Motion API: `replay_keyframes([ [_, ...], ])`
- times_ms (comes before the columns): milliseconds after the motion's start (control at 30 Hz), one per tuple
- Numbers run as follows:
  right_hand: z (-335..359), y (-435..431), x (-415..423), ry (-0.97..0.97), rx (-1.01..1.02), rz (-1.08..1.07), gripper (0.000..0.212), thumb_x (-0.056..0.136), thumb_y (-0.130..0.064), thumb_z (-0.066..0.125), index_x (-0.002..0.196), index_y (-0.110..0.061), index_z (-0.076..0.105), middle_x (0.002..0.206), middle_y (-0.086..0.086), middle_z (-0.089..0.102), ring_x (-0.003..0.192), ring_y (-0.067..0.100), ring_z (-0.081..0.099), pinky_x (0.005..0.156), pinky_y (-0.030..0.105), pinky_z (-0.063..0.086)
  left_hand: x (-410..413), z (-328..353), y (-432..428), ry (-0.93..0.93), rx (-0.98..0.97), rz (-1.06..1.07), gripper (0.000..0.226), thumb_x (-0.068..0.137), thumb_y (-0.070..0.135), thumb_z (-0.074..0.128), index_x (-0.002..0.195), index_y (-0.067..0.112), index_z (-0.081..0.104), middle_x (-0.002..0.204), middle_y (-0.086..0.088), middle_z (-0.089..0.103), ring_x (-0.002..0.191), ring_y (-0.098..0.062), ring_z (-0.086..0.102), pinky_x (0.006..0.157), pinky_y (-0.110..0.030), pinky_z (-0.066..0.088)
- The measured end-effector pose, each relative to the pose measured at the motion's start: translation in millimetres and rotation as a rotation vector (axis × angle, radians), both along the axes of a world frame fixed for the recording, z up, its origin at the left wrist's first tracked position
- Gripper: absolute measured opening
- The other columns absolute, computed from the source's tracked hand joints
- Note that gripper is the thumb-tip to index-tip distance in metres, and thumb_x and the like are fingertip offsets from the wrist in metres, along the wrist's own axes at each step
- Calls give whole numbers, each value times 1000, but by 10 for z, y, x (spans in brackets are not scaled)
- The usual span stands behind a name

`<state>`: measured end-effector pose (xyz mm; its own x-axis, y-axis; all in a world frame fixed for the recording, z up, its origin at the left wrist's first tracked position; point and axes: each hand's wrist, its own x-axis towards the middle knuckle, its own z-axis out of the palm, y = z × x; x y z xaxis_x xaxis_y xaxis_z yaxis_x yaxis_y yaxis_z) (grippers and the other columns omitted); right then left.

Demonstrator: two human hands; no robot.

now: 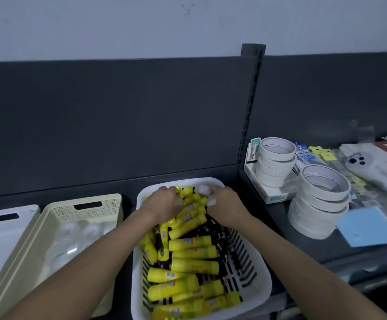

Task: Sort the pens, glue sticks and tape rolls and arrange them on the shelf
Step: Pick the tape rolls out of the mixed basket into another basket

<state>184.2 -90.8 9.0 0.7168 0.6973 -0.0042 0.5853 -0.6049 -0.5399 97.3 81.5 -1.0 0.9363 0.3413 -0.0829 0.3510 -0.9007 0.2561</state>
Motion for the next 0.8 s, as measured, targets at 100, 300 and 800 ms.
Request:
replay_keyframes([
  [100, -92, 133, -1, -8, -21, -97, 3, 86, -5, 52, 88, -3, 53, 84, 12, 59, 78, 23, 55, 58, 27, 41, 67, -73, 86, 7, -22, -91, 25, 92, 25, 50, 105, 4, 57, 86, 4, 42, 95, -20, 48, 79, -38, 47],
  [300, -215, 258, 66, 80, -18, -212, 11, 85, -6, 55, 96, -4, 55, 90, 10, 60, 83, 21, 57, 65, 26, 47, 175, -187, 241, -36, -100, -102, 13, 92, 27, 52, 90, 14, 51, 102, -4, 47, 101, -19, 52, 83, -29, 46],
  [800, -393, 106, -38, -117, -161, -198, 25, 90, -12, 49, 115, -7, 45, 116, 10, 52, 104, 25, 53, 69, 21, 31, 415, -272, 257, -280, -295, -273, 43, 82, 32, 69, 121, 20, 58, 115, 6, 44, 98, -7, 49, 79, -12, 40],
])
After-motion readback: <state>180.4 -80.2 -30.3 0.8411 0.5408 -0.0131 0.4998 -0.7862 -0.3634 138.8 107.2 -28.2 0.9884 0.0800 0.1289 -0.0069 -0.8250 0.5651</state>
